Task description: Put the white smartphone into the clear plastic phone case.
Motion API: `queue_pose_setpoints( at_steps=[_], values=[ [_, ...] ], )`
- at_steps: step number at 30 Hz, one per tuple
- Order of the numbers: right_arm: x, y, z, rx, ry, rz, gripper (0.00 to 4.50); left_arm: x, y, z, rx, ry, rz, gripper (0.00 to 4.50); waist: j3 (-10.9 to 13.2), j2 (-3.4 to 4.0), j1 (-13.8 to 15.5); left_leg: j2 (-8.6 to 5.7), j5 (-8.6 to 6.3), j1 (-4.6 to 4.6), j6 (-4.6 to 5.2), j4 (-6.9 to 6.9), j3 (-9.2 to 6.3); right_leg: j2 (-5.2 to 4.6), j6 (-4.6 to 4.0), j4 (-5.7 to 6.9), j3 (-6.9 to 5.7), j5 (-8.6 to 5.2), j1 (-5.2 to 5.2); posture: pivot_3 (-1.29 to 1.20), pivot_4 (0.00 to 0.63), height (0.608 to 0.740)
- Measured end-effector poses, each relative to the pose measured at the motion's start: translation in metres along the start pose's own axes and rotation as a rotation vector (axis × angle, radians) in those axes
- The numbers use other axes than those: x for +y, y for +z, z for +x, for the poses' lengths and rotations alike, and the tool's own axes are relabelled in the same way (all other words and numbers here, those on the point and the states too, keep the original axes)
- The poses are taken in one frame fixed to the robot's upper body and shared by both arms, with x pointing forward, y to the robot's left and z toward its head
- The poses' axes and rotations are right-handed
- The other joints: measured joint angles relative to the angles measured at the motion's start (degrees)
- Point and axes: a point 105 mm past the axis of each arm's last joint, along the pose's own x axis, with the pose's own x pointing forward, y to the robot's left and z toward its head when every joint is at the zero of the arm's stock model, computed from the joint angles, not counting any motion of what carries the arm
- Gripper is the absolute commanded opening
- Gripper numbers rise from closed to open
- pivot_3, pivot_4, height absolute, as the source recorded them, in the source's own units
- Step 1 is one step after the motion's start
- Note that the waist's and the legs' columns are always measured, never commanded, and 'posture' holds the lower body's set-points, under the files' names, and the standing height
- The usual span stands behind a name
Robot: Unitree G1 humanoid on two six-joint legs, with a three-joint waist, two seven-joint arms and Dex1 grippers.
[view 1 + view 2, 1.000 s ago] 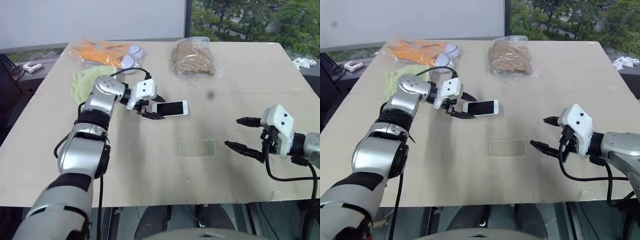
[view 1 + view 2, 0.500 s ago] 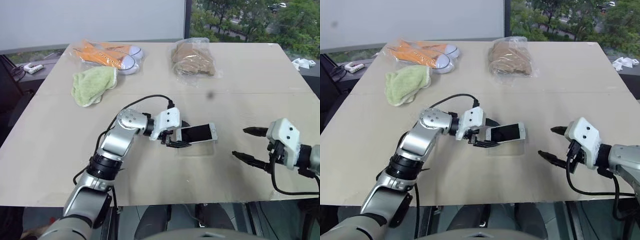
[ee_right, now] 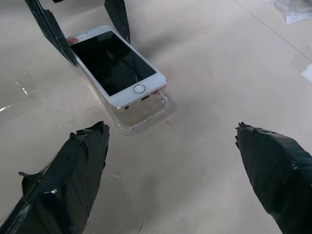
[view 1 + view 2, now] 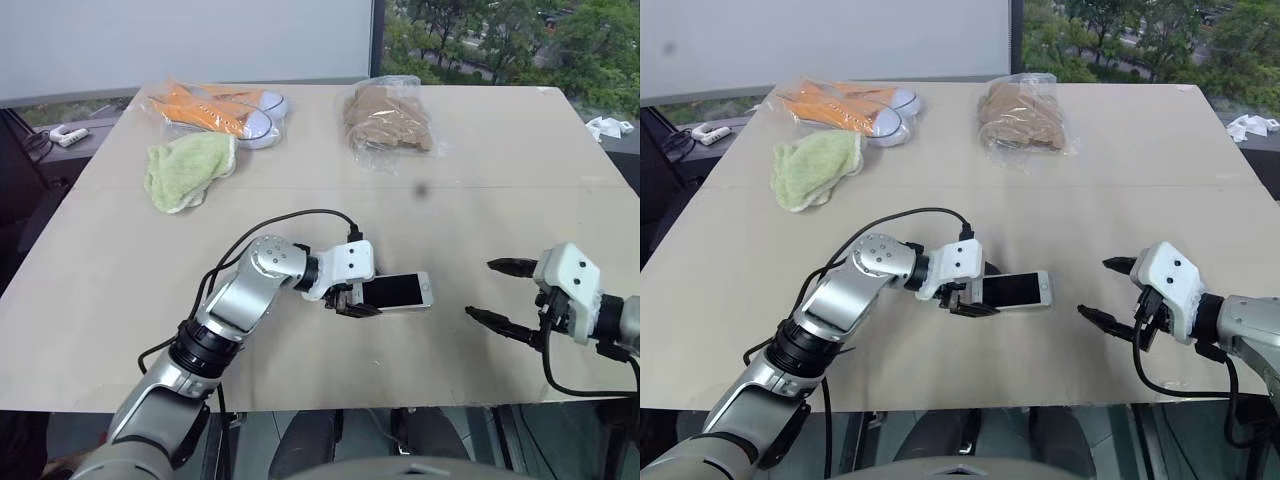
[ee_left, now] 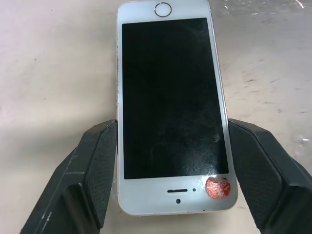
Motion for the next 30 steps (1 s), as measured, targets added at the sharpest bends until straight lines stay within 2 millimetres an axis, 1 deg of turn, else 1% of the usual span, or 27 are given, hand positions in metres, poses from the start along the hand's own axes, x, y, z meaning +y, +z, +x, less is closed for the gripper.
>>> queue_pose_setpoints(
  at_steps=[4, 14, 19, 26, 30],
  values=[
    [0.001, 0.004, 0.001, -0.016, 0.013, -0.002, 4.50, 0.001, 0.003, 0.010, -0.022, 0.004, 0.002, 2.90, 0.0, 0.00, 0.3, 0.00, 0.00, 0.00, 0.00, 0.01, 0.00, 0.00, 0.00, 0.00, -0.01, 0.00, 0.00, 0.00, 0.150, 0.740],
    [0.012, 0.011, 0.001, -0.034, 0.080, -0.001, 4.50, 0.011, 0.005, 0.020, -0.005, -0.010, 0.083, 2.90, 0.0, 0.00, 0.8, 0.00, 0.00, 0.00, 0.00, 0.01, 0.00, 0.00, 0.00, -0.01, -0.02, 0.00, 0.01, 0.00, 0.150, 0.740],
    [0.012, 0.017, -0.002, -0.052, 0.068, -0.010, 4.50, 0.014, 0.006, 0.024, -0.007, -0.017, 0.120, 2.90, 0.0, 0.00, 0.8, 0.00, 0.00, 0.00, 0.00, 0.01, 0.00, 0.01, 0.00, -0.01, -0.02, 0.00, 0.01, 0.00, 0.150, 0.740],
    [0.012, 0.017, -0.002, -0.049, 0.069, -0.005, 4.50, 0.011, 0.007, 0.025, -0.013, -0.038, 0.103, 2.90, 0.0, 0.00, 0.8, 0.00, 0.00, 0.00, 0.00, 0.01, 0.00, 0.01, 0.00, -0.01, -0.02, 0.00, 0.01, 0.00, 0.150, 0.740],
    [0.012, 0.017, -0.002, -0.047, 0.069, -0.007, 4.50, 0.006, 0.005, 0.025, -0.012, -0.050, 0.083, 2.90, 0.0, 0.01, 0.8, 0.00, 0.00, 0.00, 0.00, 0.01, 0.00, 0.01, 0.00, -0.01, -0.01, 0.00, 0.02, 0.00, 0.150, 0.740]
  ],
)
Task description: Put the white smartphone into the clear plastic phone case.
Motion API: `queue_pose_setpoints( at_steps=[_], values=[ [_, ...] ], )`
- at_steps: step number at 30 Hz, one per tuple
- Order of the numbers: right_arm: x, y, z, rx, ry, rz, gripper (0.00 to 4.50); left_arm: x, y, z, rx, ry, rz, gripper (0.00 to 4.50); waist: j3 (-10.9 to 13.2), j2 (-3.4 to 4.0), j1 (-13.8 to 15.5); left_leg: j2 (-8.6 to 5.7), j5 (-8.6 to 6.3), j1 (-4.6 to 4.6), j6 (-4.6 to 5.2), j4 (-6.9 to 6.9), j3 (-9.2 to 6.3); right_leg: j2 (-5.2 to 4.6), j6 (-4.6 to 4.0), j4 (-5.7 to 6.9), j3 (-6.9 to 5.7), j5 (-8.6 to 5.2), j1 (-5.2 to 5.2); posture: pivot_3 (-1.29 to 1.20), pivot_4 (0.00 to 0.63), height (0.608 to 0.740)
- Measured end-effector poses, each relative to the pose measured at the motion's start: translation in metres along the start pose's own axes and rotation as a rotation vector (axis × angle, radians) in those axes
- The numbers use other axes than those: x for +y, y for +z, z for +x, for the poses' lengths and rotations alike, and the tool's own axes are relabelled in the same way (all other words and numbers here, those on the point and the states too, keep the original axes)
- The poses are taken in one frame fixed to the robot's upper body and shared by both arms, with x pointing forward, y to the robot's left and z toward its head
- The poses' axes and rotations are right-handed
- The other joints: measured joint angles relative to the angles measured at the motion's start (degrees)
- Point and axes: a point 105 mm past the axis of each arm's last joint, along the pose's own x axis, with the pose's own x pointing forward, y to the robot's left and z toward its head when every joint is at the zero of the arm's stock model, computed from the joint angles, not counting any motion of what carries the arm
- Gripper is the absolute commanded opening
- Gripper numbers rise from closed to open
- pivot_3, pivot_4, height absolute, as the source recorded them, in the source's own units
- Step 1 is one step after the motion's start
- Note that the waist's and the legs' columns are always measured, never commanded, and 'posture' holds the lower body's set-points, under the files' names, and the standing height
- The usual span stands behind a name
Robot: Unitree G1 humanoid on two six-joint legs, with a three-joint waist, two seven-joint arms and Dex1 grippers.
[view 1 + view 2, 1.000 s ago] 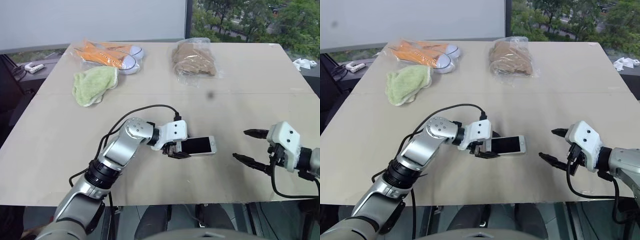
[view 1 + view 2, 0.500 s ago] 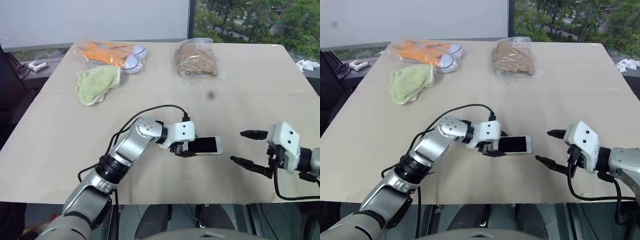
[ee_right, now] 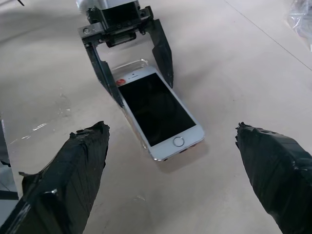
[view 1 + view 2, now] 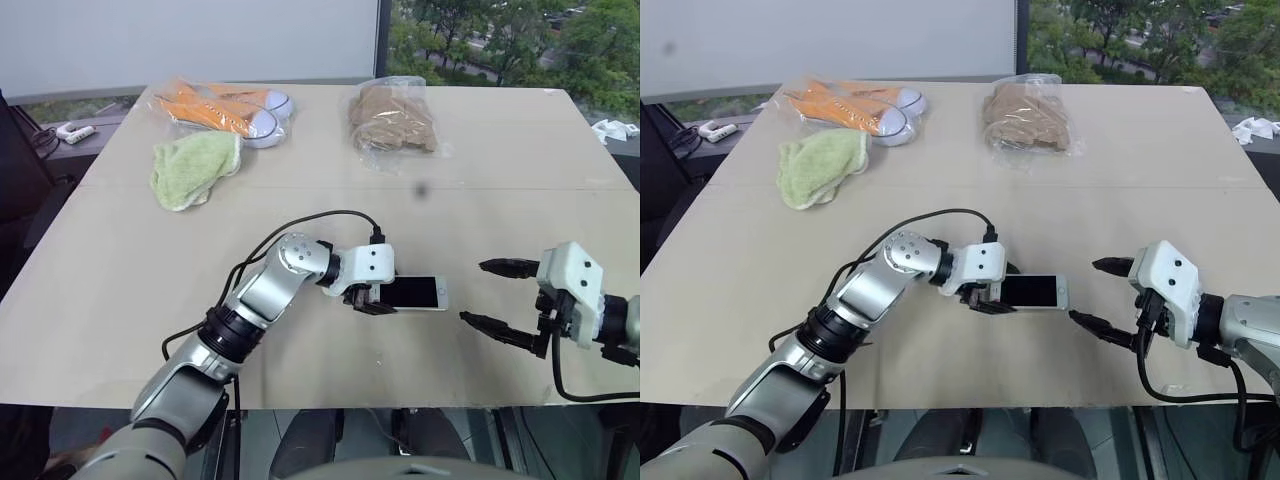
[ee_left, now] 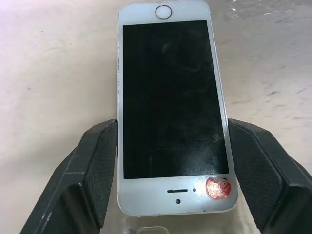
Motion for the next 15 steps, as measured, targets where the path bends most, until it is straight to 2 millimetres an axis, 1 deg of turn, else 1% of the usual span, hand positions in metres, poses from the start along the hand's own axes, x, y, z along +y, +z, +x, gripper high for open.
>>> queue_pose_setpoints(
  at_steps=[7, 13, 15],
  values=[
    [-0.0017, 0.0015, 0.0001, 0.002, -0.003, -0.013, 4.50, -0.0025, -0.0024, -0.0007, 0.005, -0.006, -0.042, 2.90, 0.0, 0.00, 0.0, 0.00, 0.00, 0.00, 0.00, 0.00, 0.00, 0.00, 0.00, 0.00, 0.00, 0.00, 0.00, 0.00, 0.150, 0.740],
    [-0.0024, 0.0024, 0.0002, 0.003, -0.005, -0.020, 4.50, -0.0017, -0.0017, 0.0002, 0.001, 0.009, -0.042, 2.90, 0.0, 0.00, 0.0, 0.00, 0.00, 0.00, 0.00, 0.00, 0.00, 0.00, 0.00, -0.01, 0.00, 0.00, 0.00, 0.00, 0.150, 0.740],
    [-0.0025, 0.0025, 0.0002, 0.003, -0.005, -0.020, 4.50, -0.0017, -0.0016, 0.0003, -0.001, 0.010, -0.040, 3.98, 0.0, 0.00, 0.0, 0.00, 0.00, 0.00, 0.00, 0.00, 0.00, 0.00, 0.00, -0.01, 0.00, 0.00, 0.00, 0.00, 0.150, 0.740]
  ],
)
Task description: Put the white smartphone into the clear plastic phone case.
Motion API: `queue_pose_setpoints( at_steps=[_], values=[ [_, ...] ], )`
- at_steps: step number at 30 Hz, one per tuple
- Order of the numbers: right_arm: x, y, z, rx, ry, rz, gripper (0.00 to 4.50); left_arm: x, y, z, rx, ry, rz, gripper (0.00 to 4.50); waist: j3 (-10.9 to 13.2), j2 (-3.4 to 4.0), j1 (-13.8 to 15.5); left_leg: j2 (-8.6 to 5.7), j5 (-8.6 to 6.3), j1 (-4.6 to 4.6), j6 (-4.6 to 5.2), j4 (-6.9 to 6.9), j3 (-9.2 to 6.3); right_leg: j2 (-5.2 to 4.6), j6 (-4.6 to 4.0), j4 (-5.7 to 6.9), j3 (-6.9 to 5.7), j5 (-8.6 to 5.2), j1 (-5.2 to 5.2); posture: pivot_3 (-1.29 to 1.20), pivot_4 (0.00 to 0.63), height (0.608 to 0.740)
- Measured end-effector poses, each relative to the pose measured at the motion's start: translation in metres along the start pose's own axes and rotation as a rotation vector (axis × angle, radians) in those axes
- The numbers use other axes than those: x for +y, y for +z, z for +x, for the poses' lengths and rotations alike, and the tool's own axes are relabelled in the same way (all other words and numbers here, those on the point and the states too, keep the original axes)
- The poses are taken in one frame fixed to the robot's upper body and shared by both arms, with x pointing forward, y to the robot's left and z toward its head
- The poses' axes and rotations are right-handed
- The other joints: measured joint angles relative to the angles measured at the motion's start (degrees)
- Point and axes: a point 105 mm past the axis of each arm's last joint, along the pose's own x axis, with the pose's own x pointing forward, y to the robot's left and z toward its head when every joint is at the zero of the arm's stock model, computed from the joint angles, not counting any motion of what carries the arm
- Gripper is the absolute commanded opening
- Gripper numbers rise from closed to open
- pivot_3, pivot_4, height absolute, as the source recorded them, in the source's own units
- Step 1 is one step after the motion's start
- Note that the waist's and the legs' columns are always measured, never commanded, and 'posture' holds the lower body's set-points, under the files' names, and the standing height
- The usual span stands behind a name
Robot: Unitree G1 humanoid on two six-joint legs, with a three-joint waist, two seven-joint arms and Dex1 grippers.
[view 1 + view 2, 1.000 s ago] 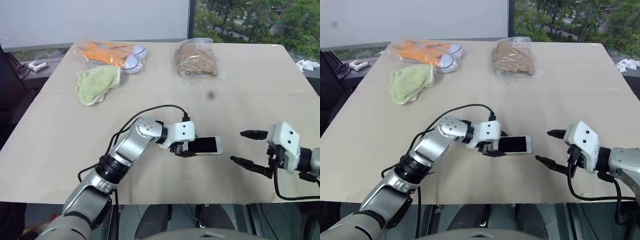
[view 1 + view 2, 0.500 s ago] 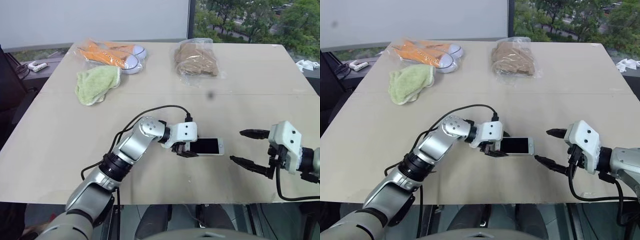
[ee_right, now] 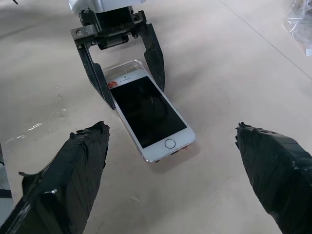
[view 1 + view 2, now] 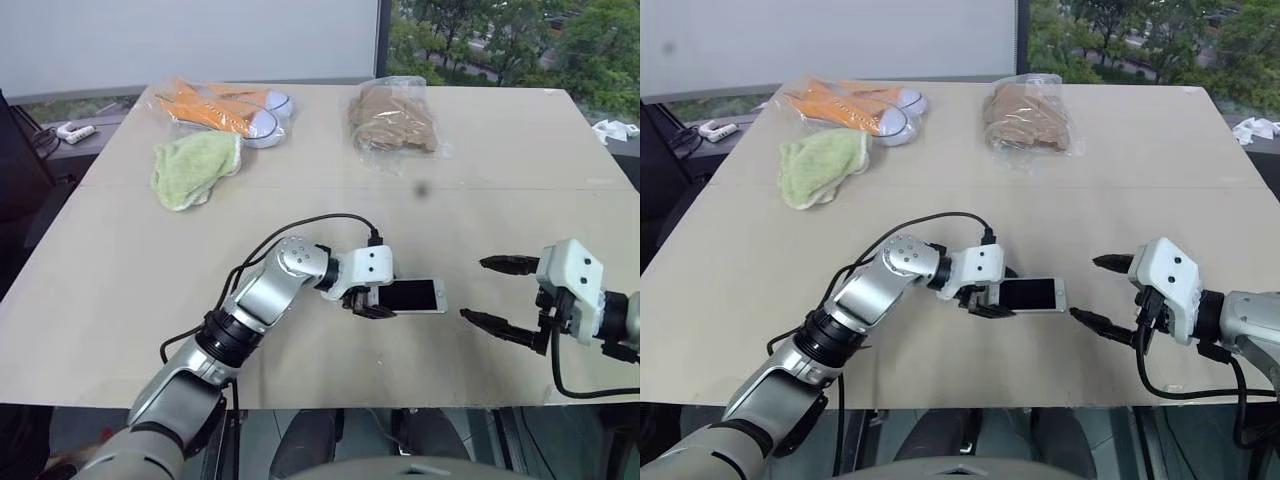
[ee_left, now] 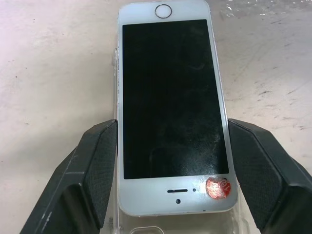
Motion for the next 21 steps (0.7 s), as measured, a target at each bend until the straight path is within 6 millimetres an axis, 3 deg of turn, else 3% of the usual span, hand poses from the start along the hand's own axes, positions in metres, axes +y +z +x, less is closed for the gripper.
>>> queue_pose_setpoints(
  at_steps=[2, 14, 17, 21],
  values=[
    [0.000, 0.000, 0.000, 0.000, 0.000, 0.000, 4.50, -0.001, -0.001, 0.001, -0.001, -0.002, -0.004, 4.46, 0.0, 0.00, 0.0, 0.00, 0.00, 0.00, 0.00, 0.00, 0.00, 0.00, 0.00, 0.00, 0.00, 0.00, 0.00, 0.00, 0.150, 0.740],
    [0.002, 0.004, 0.008, -0.015, 0.033, -0.013, 4.50, 0.001, -0.001, 0.000, -0.017, 0.021, -0.022, 4.46, 0.0, 0.00, 0.0, 0.00, 0.00, 0.00, 0.00, 0.00, -0.01, 0.00, 0.00, 0.00, 0.00, 0.00, -0.01, 0.00, 0.150, 0.740],
    [0.003, 0.007, 0.014, -0.029, 0.048, -0.013, 4.50, 0.008, 0.014, -0.012, -0.090, 0.059, -0.044, 4.46, 0.0, -0.01, -0.1, 0.01, 0.00, -0.02, 0.00, 0.00, -0.01, -0.01, 0.00, 0.00, 0.00, 0.00, -0.02, 0.00, 0.150, 0.740],
    [-0.001, 0.006, 0.023, -0.038, 0.050, 0.015, 4.50, 0.017, 0.044, -0.043, -0.219, 0.116, -0.046, 4.46, 0.0, 0.00, -0.2, 0.02, 0.00, -0.01, -0.01, -0.01, -0.01, -0.01, 0.00, -0.01, 0.01, 0.00, -0.03, 0.00, 0.150, 0.740]
  ],
)
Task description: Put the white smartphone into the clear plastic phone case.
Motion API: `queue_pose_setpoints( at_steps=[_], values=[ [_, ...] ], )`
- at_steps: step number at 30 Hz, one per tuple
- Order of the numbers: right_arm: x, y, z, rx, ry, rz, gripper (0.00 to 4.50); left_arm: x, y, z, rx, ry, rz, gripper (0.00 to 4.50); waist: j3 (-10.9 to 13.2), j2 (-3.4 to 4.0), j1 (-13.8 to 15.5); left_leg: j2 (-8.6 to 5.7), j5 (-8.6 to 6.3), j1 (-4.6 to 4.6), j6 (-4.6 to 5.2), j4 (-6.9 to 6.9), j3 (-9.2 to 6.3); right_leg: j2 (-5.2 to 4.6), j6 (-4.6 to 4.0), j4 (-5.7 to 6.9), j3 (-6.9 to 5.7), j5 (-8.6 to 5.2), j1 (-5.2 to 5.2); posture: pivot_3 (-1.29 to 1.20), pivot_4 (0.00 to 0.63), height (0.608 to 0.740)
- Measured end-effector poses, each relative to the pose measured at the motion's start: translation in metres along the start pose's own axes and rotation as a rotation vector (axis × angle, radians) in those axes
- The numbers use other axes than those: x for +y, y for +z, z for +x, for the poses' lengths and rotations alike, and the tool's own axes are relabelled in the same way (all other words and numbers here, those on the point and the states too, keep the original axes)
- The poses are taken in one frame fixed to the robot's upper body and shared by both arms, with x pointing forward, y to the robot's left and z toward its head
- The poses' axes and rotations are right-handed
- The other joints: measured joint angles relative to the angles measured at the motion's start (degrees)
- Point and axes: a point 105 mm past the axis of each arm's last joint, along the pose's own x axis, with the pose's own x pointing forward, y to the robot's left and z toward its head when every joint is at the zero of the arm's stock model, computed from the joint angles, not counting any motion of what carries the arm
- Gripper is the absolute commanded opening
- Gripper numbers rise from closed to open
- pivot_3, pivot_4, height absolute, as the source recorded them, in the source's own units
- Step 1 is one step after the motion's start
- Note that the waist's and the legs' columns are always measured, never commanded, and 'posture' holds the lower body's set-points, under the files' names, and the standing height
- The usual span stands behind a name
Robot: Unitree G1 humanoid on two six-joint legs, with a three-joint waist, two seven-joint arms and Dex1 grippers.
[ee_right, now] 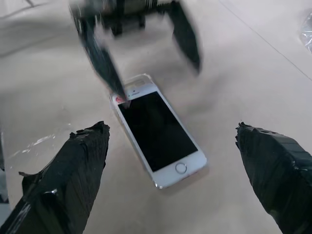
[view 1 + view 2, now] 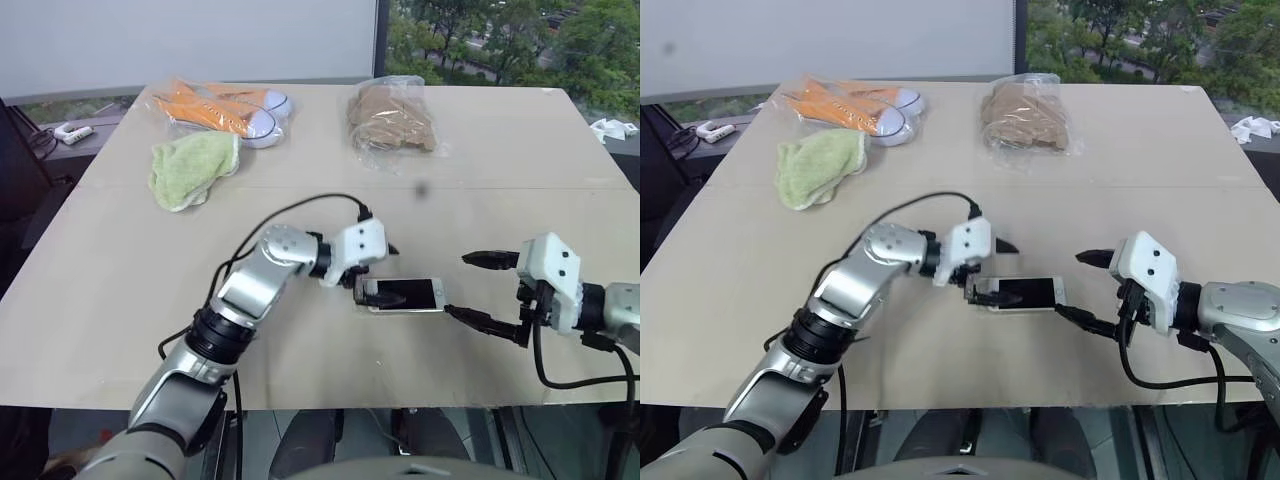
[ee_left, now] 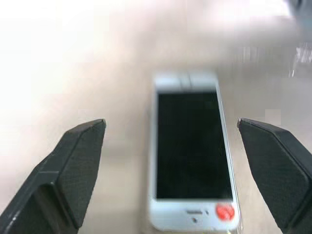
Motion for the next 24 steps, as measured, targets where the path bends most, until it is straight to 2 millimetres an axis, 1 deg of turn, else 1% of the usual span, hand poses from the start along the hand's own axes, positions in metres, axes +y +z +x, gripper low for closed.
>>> queue_pose_setpoints(
  at_steps=[2, 3, 4, 5, 6, 7, 8, 9, 11, 12, 13, 15, 18, 24],
  values=[
    [-0.004, 0.001, 0.005, -0.028, -0.009, 0.019, 4.50, -0.002, 0.005, -0.021, 0.000, -0.006, -0.011, 4.46, 0.0, 0.01, -0.5, 0.03, 0.00, 0.02, -0.01, -0.04, 0.00, 0.02, -0.01, 0.00, 0.01, 0.00, -0.01, 0.00, 0.150, 0.740],
    [-0.006, 0.000, 0.009, -0.037, -0.009, 0.034, 3.98, -0.005, 0.003, -0.033, 0.013, -0.009, -0.025, 4.50, 0.0, 0.05, -0.7, 0.03, 0.00, 0.02, -0.01, -0.06, 0.00, 0.01, -0.01, 0.00, 0.01, 0.00, -0.01, 0.00, 0.150, 0.740],
    [-0.007, -0.002, 0.010, -0.039, -0.007, 0.046, 3.78, -0.007, 0.001, -0.041, 0.029, -0.015, -0.039, 4.50, 0.0, 0.06, -0.8, 0.03, 0.00, 0.02, -0.01, -0.06, 0.00, 0.01, -0.01, -0.02, 0.00, 0.00, -0.01, 0.00, 0.150, 0.740],
    [-0.007, -0.003, 0.013, -0.037, 0.000, 0.053, 3.31, -0.008, -0.004, -0.048, 0.050, -0.019, -0.056, 4.50, 0.0, 0.07, -0.8, 0.03, 0.00, 0.02, -0.01, -0.06, 0.00, 0.01, -0.01, -0.03, 0.00, 0.00, -0.01, 0.00, 0.150, 0.740],
    [-0.007, -0.003, 0.014, -0.038, 0.004, 0.051, 3.11, -0.009, -0.006, -0.050, 0.059, -0.019, -0.059, 4.50, 0.0, 0.07, -0.8, 0.02, 0.00, 0.02, -0.01, -0.06, 0.00, 0.00, -0.01, -0.04, -0.01, 0.00, 0.00, 0.00, 0.150, 0.740],
    [-0.006, -0.001, 0.022, -0.055, 0.023, 0.035, 2.62, -0.013, -0.018, -0.061, 0.106, -0.017, -0.074, 4.50, 0.0, 0.06, -1.1, 0.02, 0.00, 0.04, -0.01, -0.08, 0.00, 0.01, -0.01, -0.06, 0.01, 0.00, 0.00, 0.00, 0.150, 0.740],
    [-0.003, -0.001, 0.032, -0.073, 0.046, 0.023, 2.10, -0.017, -0.034, -0.074, 0.166, -0.013, -0.101, 4.50, 0.0, 0.09, -1.5, 0.03, 0.00, 0.10, -0.01, -0.14, 0.05, 0.03, -0.01, -0.06, 0.08, 0.00, -0.01, 0.00, 0.150, 0.740],
    [-0.001, -0.004, 0.035, -0.071, 0.056, 0.026, 1.82, -0.017, -0.038, -0.077, 0.180, -0.010, -0.110, 4.50, 0.1, 0.12, -1.4, 0.02, 0.00, 0.10, -0.01, -0.14, 0.05, 0.02, -0.01, -0.06, 0.07, 0.00, -0.01, 0.00, 0.150, 0.740],
    [0.004, -0.011, 0.050, -0.068, 0.097, 0.017, 0.87, -0.021, -0.048, -0.084, 0.196, -0.005, -0.102, 4.50, 0.1, 0.15, -1.1, 0.02, 0.00, 0.06, -0.01, -0.13, 0.01, -0.01, -0.01, -0.07, 0.00, 0.00, -0.02, 0.00, 0.150, 0.740],
    [0.005, -0.012, 0.055, -0.071, 0.107, 0.011, 0.32, -0.022, -0.049, -0.085, 0.193, -0.007, -0.101, 4.50, 0.1, 0.17, -0.8, 0.00, 0.00, 0.04, -0.01, -0.13, 0.01, -0.03, -0.01, -0.10, 0.00, 0.00, -0.02, 0.00, 0.150, 0.740],
    [0.005, -0.012, 0.060, -0.081, 0.114, 0.004, 0.02, -0.024, -0.052, -0.085, 0.190, -0.007, -0.102, 4.50, 0.1, 0.16, -0.8, 0.01, 0.00, 0.04, -0.01, -0.13, 0.01, -0.02, -0.01, -0.15, 0.01, 0.00, -0.03, 0.00, 0.150, 0.740],
    [0.003, -0.012, 0.071, -0.098, 0.121, -0.012, 0.02, -0.030, -0.058, -0.083, 0.179, -0.011, -0.110, 4.50, 0.1, 0.17, -0.8, 0.00, 0.00, 0.02, -0.01, -0.13, 0.02, -0.03, -0.01, -0.15, 0.03, 0.00, -0.03, 0.00, 0.150, 0.740],
    [0.002, -0.017, 0.081, -0.092, 0.139, -0.028, 0.02, -0.035, -0.062, -0.078, 0.157, -0.012, -0.113, 4.50, 0.1, 0.17, -0.8, 0.00, -0.01, 0.01, -0.02, -0.17, -0.02, -0.03, -0.01, -0.15, -0.01, 0.00, -0.10, 0.00, 0.150, 0.740],
    [0.007, -0.024, 0.092, -0.081, 0.178, -0.038, 0.02, -0.031, -0.063, -0.071, 0.130, 0.030, -0.085, 4.50, 0.1, 0.18, -1.1, 0.00, -0.01, 0.01, -0.02, -0.18, 0.00, -0.01, -0.01, -0.13, 0.03, 0.00, -0.10, 0.00, 0.150, 0.740]
  ],
)
